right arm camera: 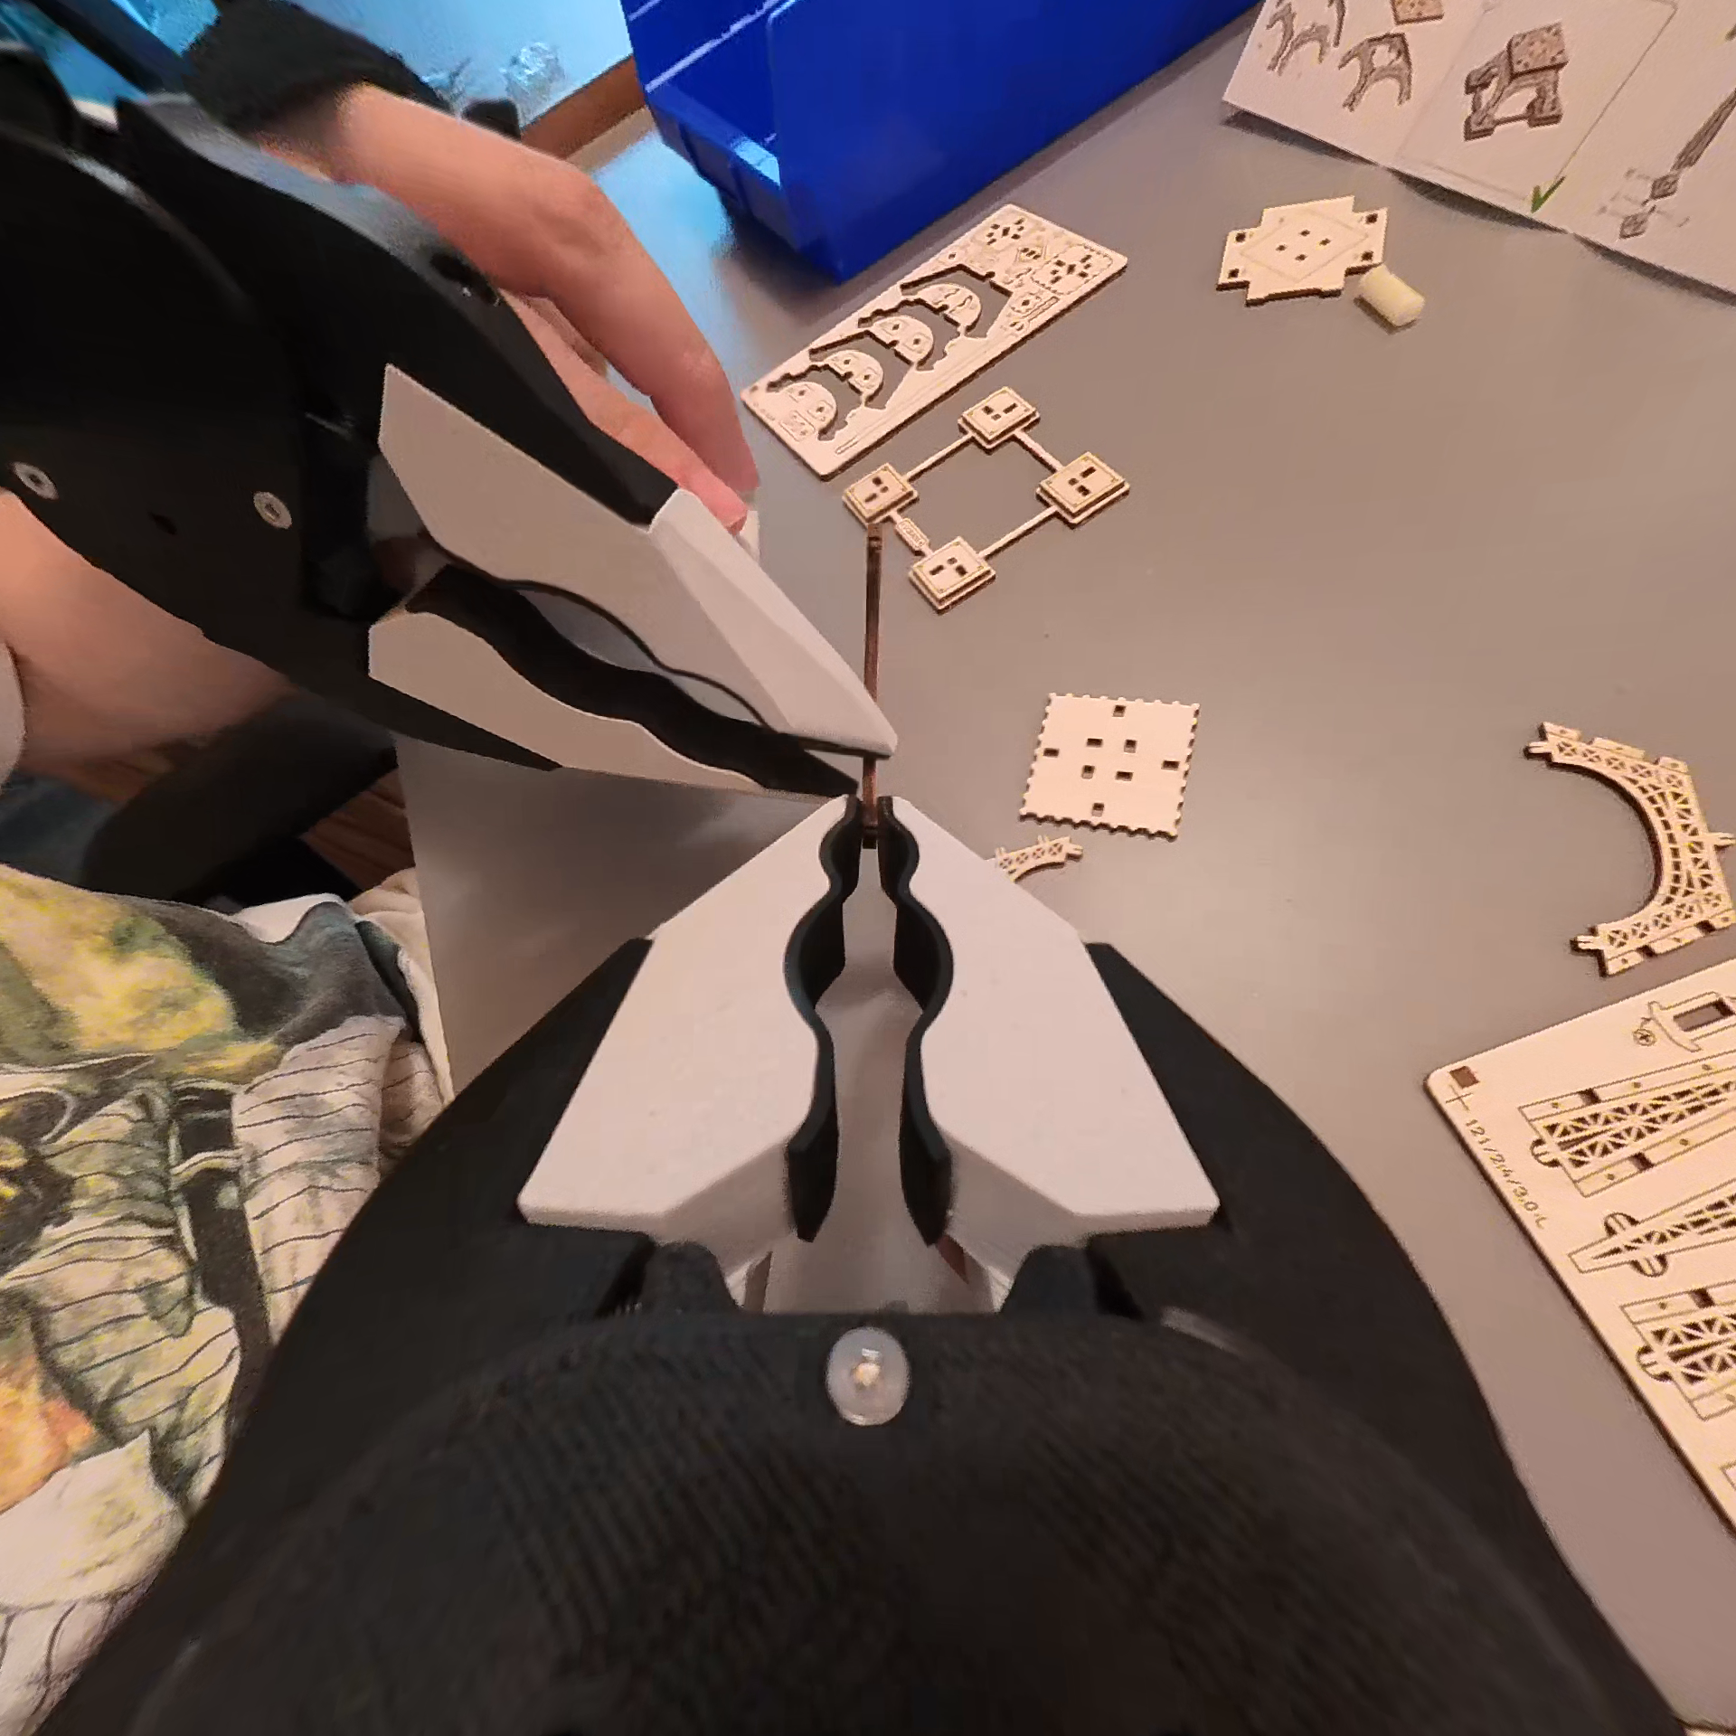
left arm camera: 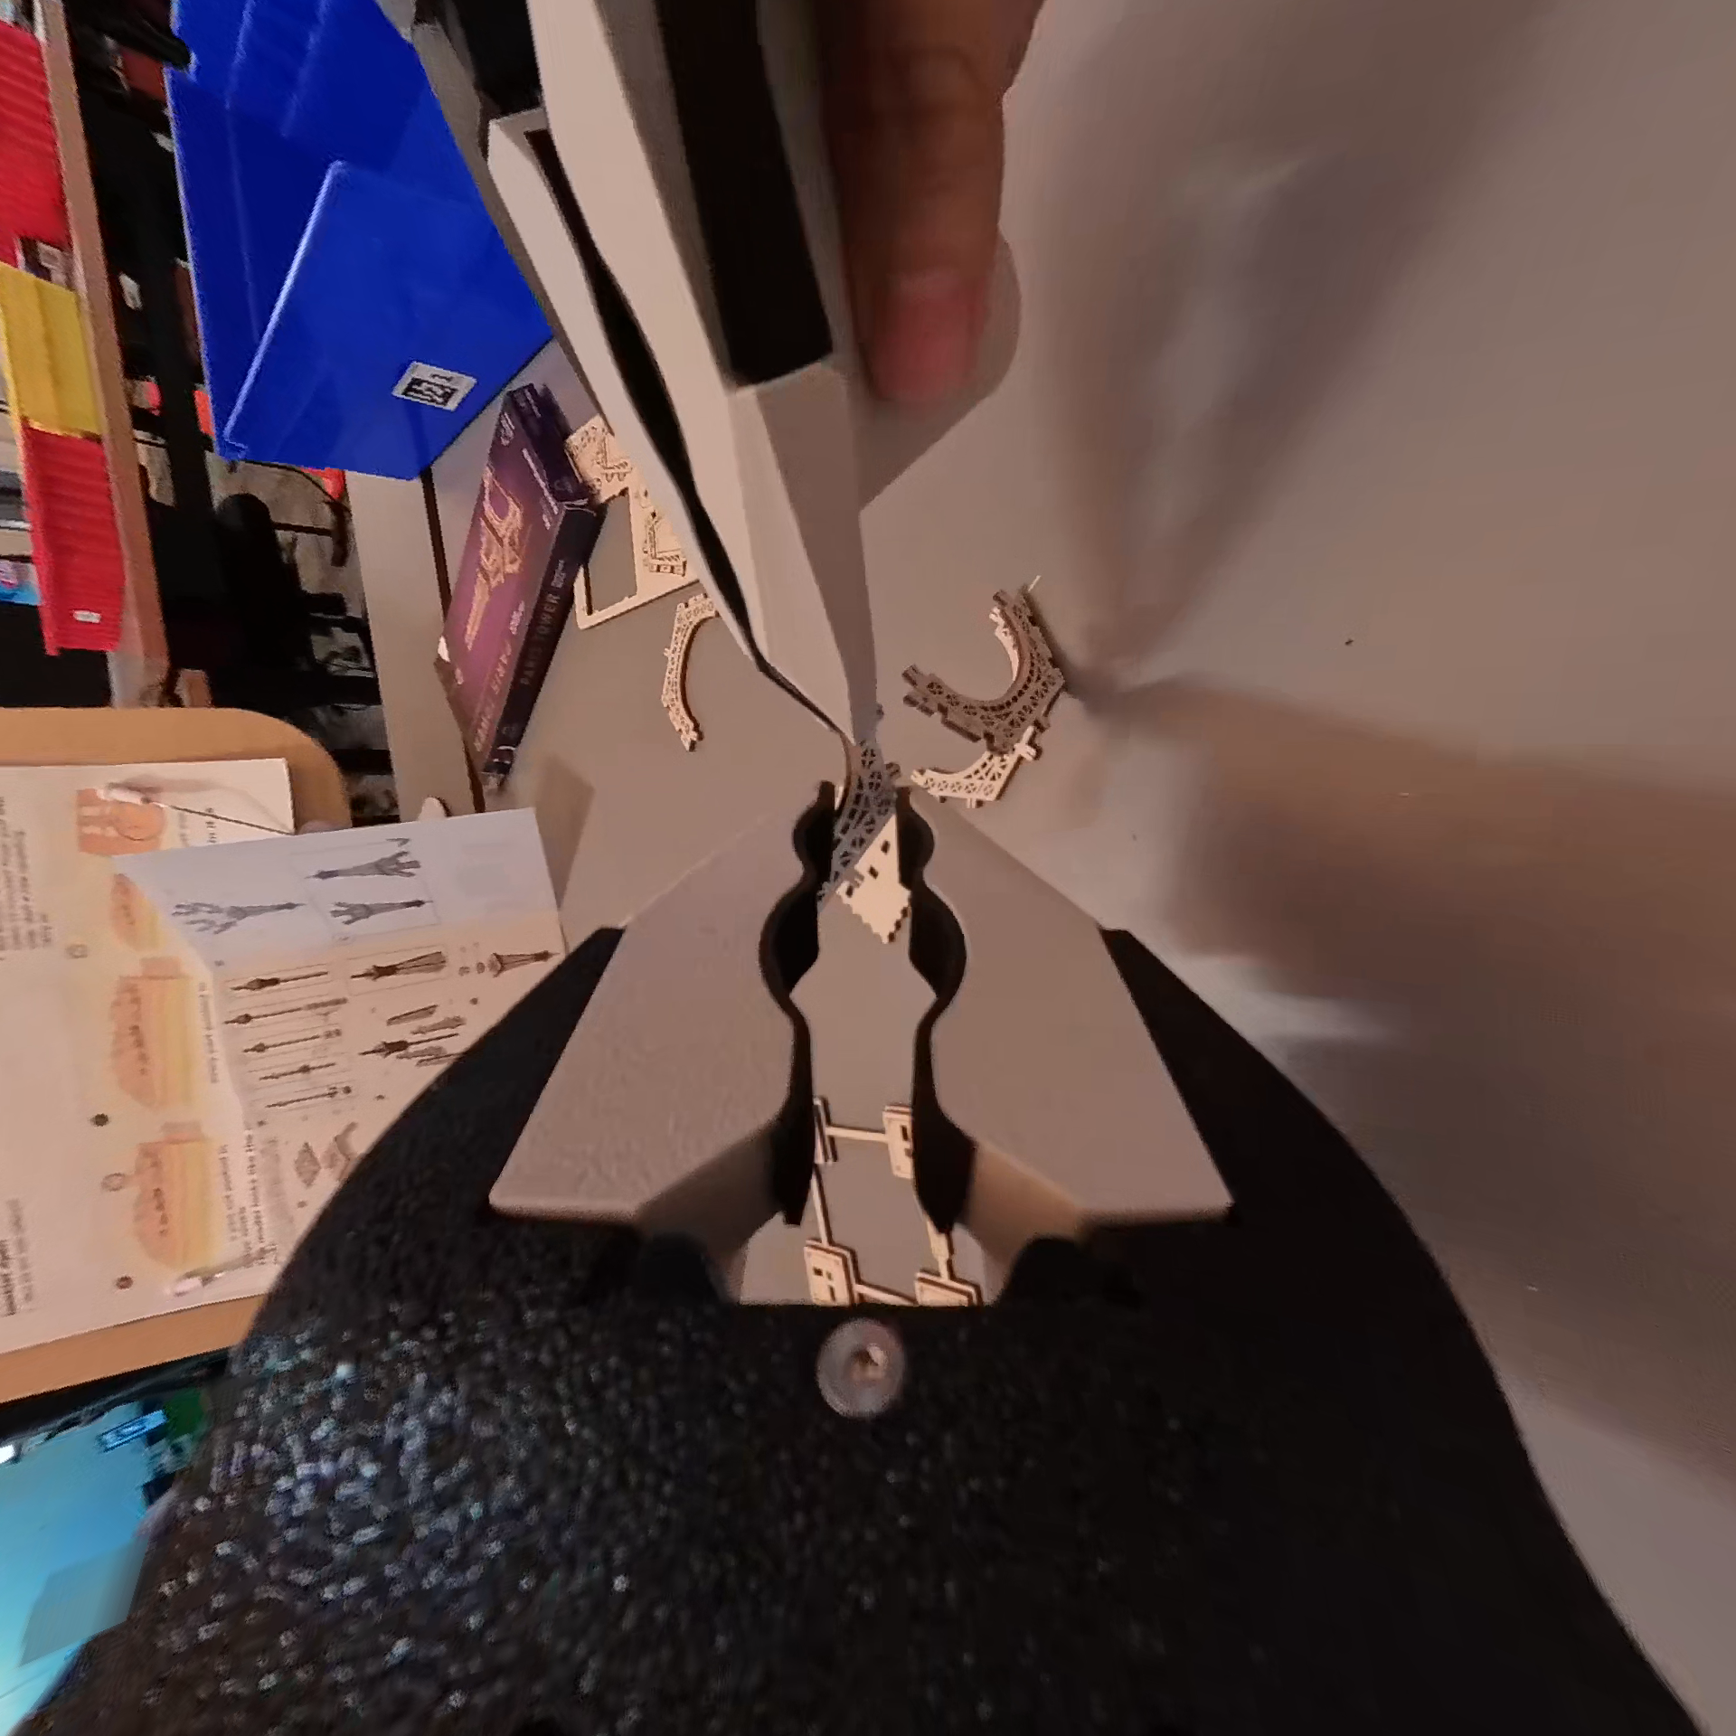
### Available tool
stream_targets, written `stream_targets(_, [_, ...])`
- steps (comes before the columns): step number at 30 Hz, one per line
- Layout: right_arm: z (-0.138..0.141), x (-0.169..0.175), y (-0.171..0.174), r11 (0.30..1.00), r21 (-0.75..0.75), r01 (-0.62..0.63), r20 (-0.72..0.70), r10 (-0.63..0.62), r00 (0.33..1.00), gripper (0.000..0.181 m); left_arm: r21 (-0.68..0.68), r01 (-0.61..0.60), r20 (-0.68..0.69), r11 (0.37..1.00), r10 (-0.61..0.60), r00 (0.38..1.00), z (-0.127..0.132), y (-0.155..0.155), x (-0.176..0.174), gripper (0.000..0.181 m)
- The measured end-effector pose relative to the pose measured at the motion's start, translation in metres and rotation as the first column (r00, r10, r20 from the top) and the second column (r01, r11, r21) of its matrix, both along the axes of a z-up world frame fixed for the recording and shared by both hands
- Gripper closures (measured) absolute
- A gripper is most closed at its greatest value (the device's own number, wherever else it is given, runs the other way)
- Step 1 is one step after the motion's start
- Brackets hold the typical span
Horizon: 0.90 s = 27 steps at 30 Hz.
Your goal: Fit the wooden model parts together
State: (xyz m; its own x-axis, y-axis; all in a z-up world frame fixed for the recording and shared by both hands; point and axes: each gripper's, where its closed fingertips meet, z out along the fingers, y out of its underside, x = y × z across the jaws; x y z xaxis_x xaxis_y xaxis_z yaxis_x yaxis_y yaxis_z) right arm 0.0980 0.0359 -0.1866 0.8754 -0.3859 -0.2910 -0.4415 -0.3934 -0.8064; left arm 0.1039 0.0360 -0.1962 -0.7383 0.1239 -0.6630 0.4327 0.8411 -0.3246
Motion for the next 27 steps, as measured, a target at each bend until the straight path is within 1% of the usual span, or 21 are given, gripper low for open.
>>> stream_targets(1, [0.000,-0.001,0.000,1.000,0.002,-0.003,-0.010,0.003,1.000,0.181,0.009,0.007,0.016,1.000,-0.007,1.000,-0.001,0.000,0.000,0.172])
stream_targets(4, [0.000,0.000,-0.001,1.000,0.017,-0.001,-0.028,0.002,1.000,0.181,0.042,0.033,0.085,0.999,-0.036,0.996,0.000,-0.001,0.001,0.170])
stream_targets(6, [0.000,0.000,-0.003,1.000,0.030,0.000,-0.041,0.001,0.999,0.181,0.056,0.041,0.143,0.998,-0.049,0.989,0.002,-0.002,0.003,0.166])
stream_targets(8, [0.004,-0.003,-0.002,0.997,0.070,-0.016,-0.068,0.021,0.997,0.181,0.082,0.033,0.186,0.996,-0.047,0.981,0.000,-0.001,0.007,0.168])
stream_targets(10, [0.004,-0.002,-0.003,0.997,0.073,-0.014,-0.071,0.020,0.997,0.181,0.095,0.049,0.220,0.994,-0.069,0.973,-0.001,-0.003,0.006,0.170])
stream_targets(14, [0.004,-0.001,-0.004,0.998,0.066,-0.012,-0.049,0.015,0.999,0.181,0.027,0.041,0.221,0.999,-0.046,0.974,0.000,-0.004,0.008,0.169])
stream_targets(15, [0.004,0.002,-0.005,0.998,0.063,0.005,-0.042,-0.002,0.999,0.181,0.003,0.049,0.235,0.999,-0.049,0.971,0.002,-0.005,0.008,0.169])
stream_targets(17, [-0.002,0.008,-0.009,0.999,0.009,0.033,-0.018,-0.033,0.999,0.181,-0.028,0.069,0.228,0.997,-0.060,0.972,0.005,-0.006,0.004,0.170])
stream_targets(18, [-0.003,0.005,-0.009,1.000,0.004,0.016,-0.023,-0.016,1.000,0.181,-0.030,0.055,0.205,0.998,-0.048,0.978,0.004,-0.004,0.004,0.175])
stream_targets(19, [-0.002,0.002,-0.006,1.000,0.018,0.003,-0.036,-0.002,0.999,0.181,-0.028,0.040,0.190,0.999,-0.034,0.981,0.002,-0.002,0.005,0.175])
stream_targets(20, [-0.003,0.003,-0.006,1.000,0.016,0.010,-0.040,-0.009,0.999,0.181,-0.026,0.041,0.182,0.999,-0.035,0.983,0.001,-0.001,0.005,0.173])
stream_targets(21, [-0.005,0.002,-0.006,1.000,0.000,0.005,-0.041,-0.005,0.999,0.181,-0.019,0.043,0.169,0.999,-0.039,0.985,-0.001,0.000,0.004,0.166])
stream_targets(23, [-0.009,-0.001,-0.005,0.999,-0.030,-0.012,-0.049,0.010,0.999,0.180,0.003,0.047,0.157,0.999,-0.047,0.986,-0.003,0.001,0.003,0.158])
stream_targets(27, [-0.006,-0.002,-0.003,1.000,-0.011,-0.012,-0.052,0.011,0.999,0.180,0.034,0.073,0.158,0.997,-0.077,0.984,-0.005,-0.001,-0.001,0.157])
